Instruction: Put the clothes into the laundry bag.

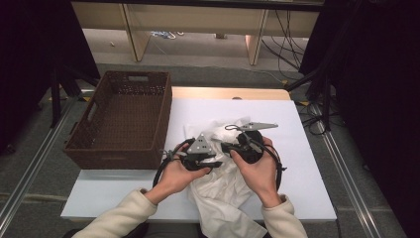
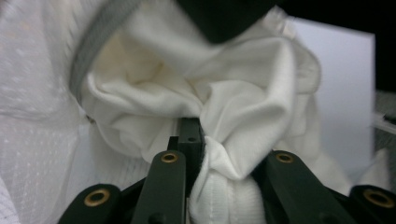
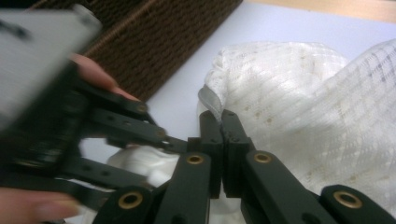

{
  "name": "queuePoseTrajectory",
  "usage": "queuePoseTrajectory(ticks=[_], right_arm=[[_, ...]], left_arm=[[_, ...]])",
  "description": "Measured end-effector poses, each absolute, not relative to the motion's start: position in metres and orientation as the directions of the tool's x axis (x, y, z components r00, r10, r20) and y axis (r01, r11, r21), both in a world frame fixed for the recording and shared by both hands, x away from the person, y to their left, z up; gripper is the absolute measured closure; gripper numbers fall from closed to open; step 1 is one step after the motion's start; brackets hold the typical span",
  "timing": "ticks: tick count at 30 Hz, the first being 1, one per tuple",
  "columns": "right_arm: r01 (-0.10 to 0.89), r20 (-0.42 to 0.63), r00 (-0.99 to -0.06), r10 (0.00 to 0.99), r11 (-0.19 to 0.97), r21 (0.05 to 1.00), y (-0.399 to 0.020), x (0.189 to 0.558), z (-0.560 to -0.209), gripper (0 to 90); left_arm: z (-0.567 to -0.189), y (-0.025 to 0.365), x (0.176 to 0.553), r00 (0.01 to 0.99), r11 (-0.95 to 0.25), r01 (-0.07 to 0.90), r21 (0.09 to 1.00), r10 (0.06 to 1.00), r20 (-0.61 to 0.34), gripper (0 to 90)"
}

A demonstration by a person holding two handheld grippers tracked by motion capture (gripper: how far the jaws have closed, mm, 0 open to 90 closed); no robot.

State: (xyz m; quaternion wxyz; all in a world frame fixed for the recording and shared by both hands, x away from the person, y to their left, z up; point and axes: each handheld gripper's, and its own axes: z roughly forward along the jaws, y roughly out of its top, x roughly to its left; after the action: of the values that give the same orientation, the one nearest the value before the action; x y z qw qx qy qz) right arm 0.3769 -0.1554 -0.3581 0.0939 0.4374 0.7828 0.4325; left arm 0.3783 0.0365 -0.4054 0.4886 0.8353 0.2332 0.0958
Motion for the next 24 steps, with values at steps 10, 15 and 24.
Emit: queuePoseTrajectory(ticks=[10, 15, 24], right_arm=[[0.593, 0.254, -0.636, 0.729, 0.251, 0.765, -0.146, 0.365, -0.348, 90.0], [0.613, 0.266, -0.625, 0.734, 0.25, 0.75, -0.148, 0.373, -0.358, 90.0], [0.626, 0.256, -0.626, 0.737, 0.278, 0.729, -0.144, 0.375, -0.362, 90.0]], left_arm=[[-0.354, 0.05, 0.355, 0.885, -0.446, 0.183, 0.876, 0.463, 0.05, 77.1], [-0.375, 0.054, 0.366, 0.879, -0.434, 0.235, 0.87, 0.476, 0.0, 76.8], [-0.383, 0.084, 0.339, 0.863, -0.496, 0.275, 0.824, 0.504, 0.015, 33.8]])
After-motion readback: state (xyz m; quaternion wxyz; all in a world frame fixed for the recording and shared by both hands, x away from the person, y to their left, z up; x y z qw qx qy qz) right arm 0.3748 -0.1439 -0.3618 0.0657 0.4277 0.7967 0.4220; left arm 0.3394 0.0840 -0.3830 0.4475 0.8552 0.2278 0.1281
